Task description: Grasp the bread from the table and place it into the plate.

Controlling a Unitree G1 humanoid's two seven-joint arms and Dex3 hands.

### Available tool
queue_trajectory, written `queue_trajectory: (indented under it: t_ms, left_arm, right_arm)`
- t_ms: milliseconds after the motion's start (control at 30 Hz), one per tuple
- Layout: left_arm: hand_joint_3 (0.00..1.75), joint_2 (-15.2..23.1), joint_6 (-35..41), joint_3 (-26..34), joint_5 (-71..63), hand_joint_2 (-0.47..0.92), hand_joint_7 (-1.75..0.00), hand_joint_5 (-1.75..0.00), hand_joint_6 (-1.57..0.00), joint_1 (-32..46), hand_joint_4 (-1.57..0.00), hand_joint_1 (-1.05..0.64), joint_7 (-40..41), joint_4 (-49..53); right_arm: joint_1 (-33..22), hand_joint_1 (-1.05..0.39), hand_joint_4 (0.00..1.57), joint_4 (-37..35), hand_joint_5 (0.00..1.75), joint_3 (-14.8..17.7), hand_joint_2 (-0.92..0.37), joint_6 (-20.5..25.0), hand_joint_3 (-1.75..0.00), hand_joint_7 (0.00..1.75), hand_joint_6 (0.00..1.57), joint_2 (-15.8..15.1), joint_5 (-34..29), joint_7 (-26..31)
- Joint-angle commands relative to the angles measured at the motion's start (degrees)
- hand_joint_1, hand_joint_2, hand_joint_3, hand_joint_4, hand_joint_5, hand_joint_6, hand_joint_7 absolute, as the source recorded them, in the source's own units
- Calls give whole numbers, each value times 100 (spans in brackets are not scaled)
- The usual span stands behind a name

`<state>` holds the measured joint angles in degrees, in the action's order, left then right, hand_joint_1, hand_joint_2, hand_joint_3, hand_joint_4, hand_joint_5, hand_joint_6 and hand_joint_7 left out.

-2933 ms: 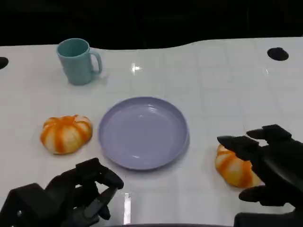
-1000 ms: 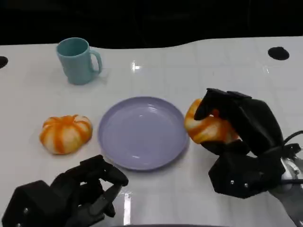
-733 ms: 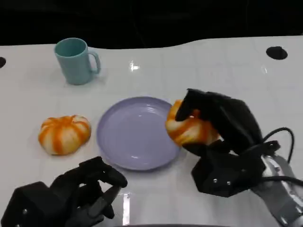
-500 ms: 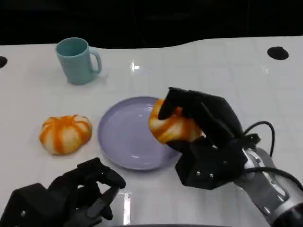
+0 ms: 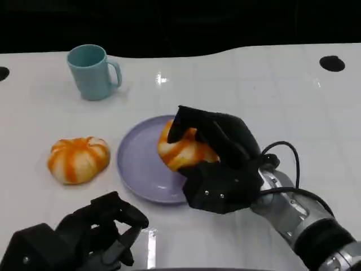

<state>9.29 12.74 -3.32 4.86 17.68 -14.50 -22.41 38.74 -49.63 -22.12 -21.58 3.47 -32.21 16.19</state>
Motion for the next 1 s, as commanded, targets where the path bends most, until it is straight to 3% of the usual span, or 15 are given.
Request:
queue_trajectory:
  t_ms: [33,100,167,233,300,633,1000]
  left_arm:
    - [47,47,-27,0,-18,92,-137,-175,-57,23,-62,-38,13,-22]
    - [47,45,-8,-10,-26,92,-137,-175,-57,12,-62,-38,21,-20]
    - [47,47,-29,-19,-40,92,-137,-175,-57,-10,-62,-38,25,10]
    - [47,45,-46,-20,-37,92,-137,-175,-57,-32,-63,-39,21,45]
    - [47,34,-38,-13,-5,92,-137,-175,-58,-44,-63,-40,10,62]
    - [47,64,-92,-50,-89,92,-137,-175,-58,-4,-63,-39,32,39]
    - [47,30,-57,-68,-75,92,-136,-175,-57,27,-63,-37,42,-17]
  right_arm:
    - [317,-22,57,-80,91,-19,-61,316,-66,36,68,-49,173,-680]
    - [355,-31,35,-56,56,-130,-75,364,-42,13,54,-144,96,-942]
    - [385,-39,18,-26,39,-223,-88,427,-21,3,42,-223,25,-1168]
    - [412,-48,5,33,30,-325,-91,527,-20,1,30,-307,-46,-1427]
    - [412,-54,1,115,22,-390,-92,619,-22,0,25,-366,-84,-1604]
    - [139,-67,0,858,11,-440,-92,1038,-27,0,17,-540,-25,-2223]
    - [-784,-64,6,2375,18,-230,-92,982,-26,2,21,-934,327,-2507]
